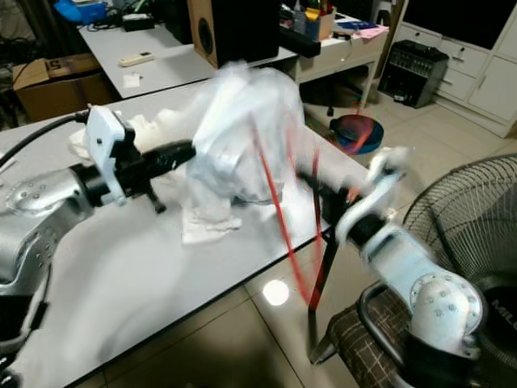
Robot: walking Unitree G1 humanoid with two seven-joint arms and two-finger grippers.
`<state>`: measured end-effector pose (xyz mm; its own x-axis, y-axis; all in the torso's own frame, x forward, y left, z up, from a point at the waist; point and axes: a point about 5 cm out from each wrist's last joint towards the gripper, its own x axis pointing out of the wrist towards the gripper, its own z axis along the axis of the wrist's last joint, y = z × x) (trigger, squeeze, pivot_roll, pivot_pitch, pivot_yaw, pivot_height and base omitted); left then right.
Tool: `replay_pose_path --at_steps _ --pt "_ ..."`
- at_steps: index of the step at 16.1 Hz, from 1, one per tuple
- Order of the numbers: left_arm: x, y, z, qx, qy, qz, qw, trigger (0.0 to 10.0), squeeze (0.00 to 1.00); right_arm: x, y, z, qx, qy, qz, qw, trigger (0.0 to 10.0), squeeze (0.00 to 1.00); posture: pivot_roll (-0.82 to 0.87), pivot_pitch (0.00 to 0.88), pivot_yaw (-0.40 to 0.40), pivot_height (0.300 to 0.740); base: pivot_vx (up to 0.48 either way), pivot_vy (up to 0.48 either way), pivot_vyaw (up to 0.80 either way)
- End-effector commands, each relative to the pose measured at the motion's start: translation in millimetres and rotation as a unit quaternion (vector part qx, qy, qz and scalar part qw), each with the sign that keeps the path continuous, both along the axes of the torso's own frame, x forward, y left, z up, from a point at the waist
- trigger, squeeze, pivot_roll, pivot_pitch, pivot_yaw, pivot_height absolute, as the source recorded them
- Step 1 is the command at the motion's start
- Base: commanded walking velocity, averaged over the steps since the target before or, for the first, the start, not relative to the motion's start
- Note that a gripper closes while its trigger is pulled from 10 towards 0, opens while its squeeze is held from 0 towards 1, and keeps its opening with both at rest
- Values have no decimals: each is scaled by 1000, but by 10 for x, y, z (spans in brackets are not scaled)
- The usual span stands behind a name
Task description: Hang hanger
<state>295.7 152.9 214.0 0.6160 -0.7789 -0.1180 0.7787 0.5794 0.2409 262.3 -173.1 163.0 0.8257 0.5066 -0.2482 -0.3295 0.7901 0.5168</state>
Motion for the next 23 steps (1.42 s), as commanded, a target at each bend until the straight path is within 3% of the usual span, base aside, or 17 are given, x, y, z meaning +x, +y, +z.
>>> replay_pose_path --at_steps 1,2,3,4,5,6,7,9,11,12,13,14,16,17,18,20,23 --pt "-47 -61 -121 31 16 -23 999 0 0 -9 81 -93 -28 17 18 999 10000 0 5 0 21 740 0 0 0" --pt "-11 -39 -113 19 9 -1 1000 0 0 -4 116 -26 19 13 19 1000 10000 0 3 0 20 740 0 0 0" --pt "55 -13 -1 -19 -8 29 999 0 0 24 80 -29 4 16 7 1000 10000 0 3 0 18 740 0 0 0" --pt "59 -18 20 -18 -10 28 999 0 0 45 35 -89 -6 30 -13 999 10000 0 7 0 15 740 0 0 0" --pt "33 -30 -23 2 -4 13 1000 0 0 49 23 -111 -7 32 -17 999 10000 0 9 0 15 740 0 0 0" --pt "-17 -36 -143 52 7 -9 999 549 0 62 18 -93 10 16 -19 1000 10000 0 9 0 15 740 0 0 0" --pt "-31 -23 -210 67 14 -9 998 0 0 89 28 24 69 -12 -24 997 10000 0 7 0 17 740 0 0 0" --pt "-37 -28 -240 69 19 -7 997 0 0 149 -14 313 226 -63 -49 971 10000 0 6 0 19 740 0 0 0" --pt "-73 -103 -297 73 25 -26 997 0 0 189 -58 371 297 -69 -62 950 10000 0 0 0 24 740 0 0 0" --pt "-83 -155 -273 50 25 -33 998 0 0 206 -55 355 299 -66 -63 950 10000 0 0 0 24 740 0 0 0" --pt "-113 -264 -193 -7 33 -51 998 0 0 254 -31 305 299 -55 -67 950 10000 0 0 0 24 740 0 0 0" --pt "-125 -299 -170 -22 36 -58 997 0 0 274 -20 287 305 -51 -70 948 10000 0 0 0 24 740 0 0 0" --pt "-127 -306 -300 27 39 -61 997 0 0 346 36 265 326 -34 -71 942 10000 0 8 0 19 740 0 0 0" --pt "-129 -306 -334 30 44 -62 997 0 0 369 62 255 320 -29 -68 944 10000 0 8 0 19 740 0 0 0" --pt "-180 -331 -286 -13 68 -82 994 0 0 435 107 238 299 -29 -70 951 10000 0 14 0 13 740 0 0 0" --pt "-195 -325 -266 -29 83 -86 992 0 0 479 136 285 316 -43 -62 946 10000 0 28 0 4 740 0 0 0" --pt "-300 -334 -218 -63 128 -138 980 0 0 558 168 352 305 -76 -60 948 10000 0 33 0 0 740 0 0 0"
